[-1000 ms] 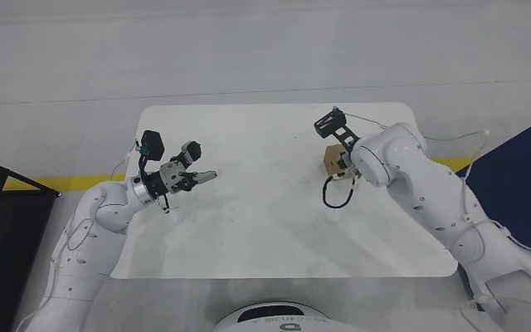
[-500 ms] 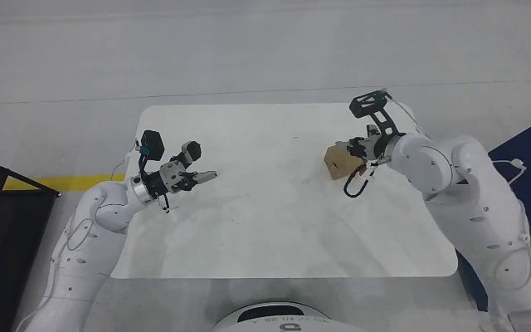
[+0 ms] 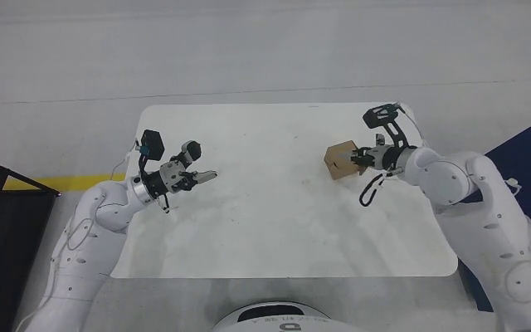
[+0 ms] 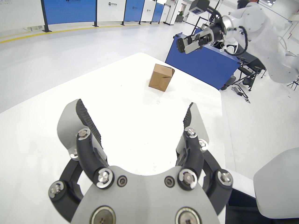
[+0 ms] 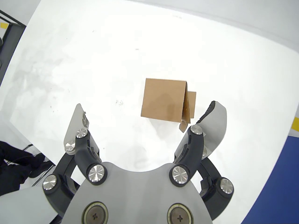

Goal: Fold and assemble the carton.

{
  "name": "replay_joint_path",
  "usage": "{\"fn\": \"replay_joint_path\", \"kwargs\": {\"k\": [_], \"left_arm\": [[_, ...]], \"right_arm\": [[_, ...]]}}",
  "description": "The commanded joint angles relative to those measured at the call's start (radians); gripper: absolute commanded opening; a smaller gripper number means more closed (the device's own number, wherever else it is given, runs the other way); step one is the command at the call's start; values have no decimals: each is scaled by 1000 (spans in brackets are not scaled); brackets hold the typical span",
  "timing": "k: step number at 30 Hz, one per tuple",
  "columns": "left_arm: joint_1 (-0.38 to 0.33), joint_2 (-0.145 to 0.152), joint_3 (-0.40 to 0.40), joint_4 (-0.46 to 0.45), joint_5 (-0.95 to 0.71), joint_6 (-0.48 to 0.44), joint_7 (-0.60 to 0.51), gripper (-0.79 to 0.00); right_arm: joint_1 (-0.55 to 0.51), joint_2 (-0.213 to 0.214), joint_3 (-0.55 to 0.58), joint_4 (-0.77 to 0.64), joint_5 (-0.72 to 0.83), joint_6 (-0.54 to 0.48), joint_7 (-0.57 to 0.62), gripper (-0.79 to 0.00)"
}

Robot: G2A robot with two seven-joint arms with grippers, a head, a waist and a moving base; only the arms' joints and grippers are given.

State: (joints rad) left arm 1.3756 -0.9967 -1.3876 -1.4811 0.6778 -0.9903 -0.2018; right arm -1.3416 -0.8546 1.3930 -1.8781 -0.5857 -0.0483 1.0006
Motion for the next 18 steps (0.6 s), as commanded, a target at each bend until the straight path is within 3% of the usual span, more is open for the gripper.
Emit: {"fn": "replay_joint_path", "kwargs": {"k": [1,6,15,17,18], "left_arm": [[0,0,0,0,0,0,0,0],[0,0,0,0,0,0,0,0],[0,0,0,0,0,0,0,0],[0,0,0,0,0,0,0,0],[0,0,0,0,0,0,0,0]], "right_arm": [[-41,4,4,30,-15,-62,2,0],[-95,6,-13,78,-87,-110,-36,-22],[-76,-2,-42,110,-258,46,-66,-52],[-62,-5,-51,127,-266,54,-68,-225],[-54,-7,-57,138,-268,56,-68,-271]]}}
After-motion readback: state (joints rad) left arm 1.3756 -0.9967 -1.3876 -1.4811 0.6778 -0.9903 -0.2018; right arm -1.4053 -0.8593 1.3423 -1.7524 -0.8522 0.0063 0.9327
